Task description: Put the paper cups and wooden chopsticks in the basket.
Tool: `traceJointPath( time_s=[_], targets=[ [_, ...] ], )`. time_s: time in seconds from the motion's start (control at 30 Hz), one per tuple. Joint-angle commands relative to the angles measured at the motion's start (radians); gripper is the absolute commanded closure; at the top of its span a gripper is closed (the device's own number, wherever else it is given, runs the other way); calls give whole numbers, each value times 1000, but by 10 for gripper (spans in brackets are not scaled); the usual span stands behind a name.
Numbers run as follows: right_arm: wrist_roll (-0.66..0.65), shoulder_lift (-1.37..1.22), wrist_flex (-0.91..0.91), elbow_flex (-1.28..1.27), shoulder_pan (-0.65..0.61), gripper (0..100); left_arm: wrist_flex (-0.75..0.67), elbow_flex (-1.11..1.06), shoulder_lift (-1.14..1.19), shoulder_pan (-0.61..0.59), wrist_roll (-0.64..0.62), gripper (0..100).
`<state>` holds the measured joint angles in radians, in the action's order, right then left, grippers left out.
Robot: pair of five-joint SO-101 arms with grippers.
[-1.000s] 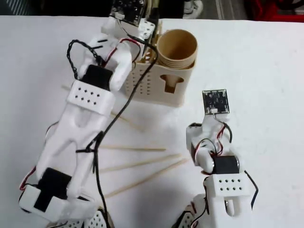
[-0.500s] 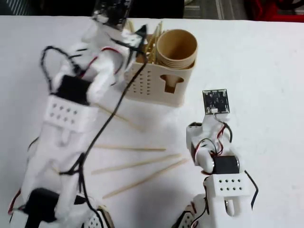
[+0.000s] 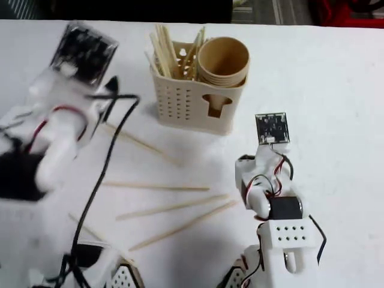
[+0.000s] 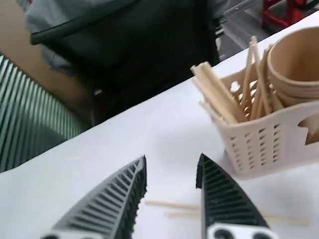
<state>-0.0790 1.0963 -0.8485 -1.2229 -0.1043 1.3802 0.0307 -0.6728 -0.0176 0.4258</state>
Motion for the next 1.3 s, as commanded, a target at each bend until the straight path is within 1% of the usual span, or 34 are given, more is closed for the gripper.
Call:
traceJointPath(
  time_s=[0.0, 0.13, 0.23, 0.3, 0.4, 0.5, 0.6, 0.87, 0.97, 1.07, 1.13, 1.27],
  targets=[
    [-72, 15, -77, 112, 1, 981, 77, 9, -107, -59, 9, 827],
    [-140, 10, -200, 247, -73, 981, 158, 8, -182, -127, 8, 827],
    [-176, 10, -295, 345, -180, 981, 180, -44, -232, -179, 2, 827],
    [-207, 10, -357, 407, -272, 981, 170, -129, -277, -202, 2, 827],
    [-224, 8, -415, 485, -401, 981, 121, -292, -360, -237, -6, 827],
    [-224, -13, -426, 532, -512, 981, 29, -468, -464, -306, -86, 827],
    [-224, -124, -426, 588, -582, 981, -69, -638, -587, -371, -152, 824],
    [-235, -527, -414, 822, -657, 981, -264, -1069, -891, -447, -238, 823],
    [-273, -677, -367, 898, -671, 981, -338, -1237, -980, -456, -281, 823],
    [-281, -828, -315, 976, -685, 980, -384, -1367, -1058, -472, -310, 823],
    [-282, -924, -291, 1036, -688, 957, -397, -1422, -1107, -483, -313, 823],
    [-282, -1124, -268, 1186, -687, 866, -396, -1479, -1159, -484, -308, 825]
  ],
)
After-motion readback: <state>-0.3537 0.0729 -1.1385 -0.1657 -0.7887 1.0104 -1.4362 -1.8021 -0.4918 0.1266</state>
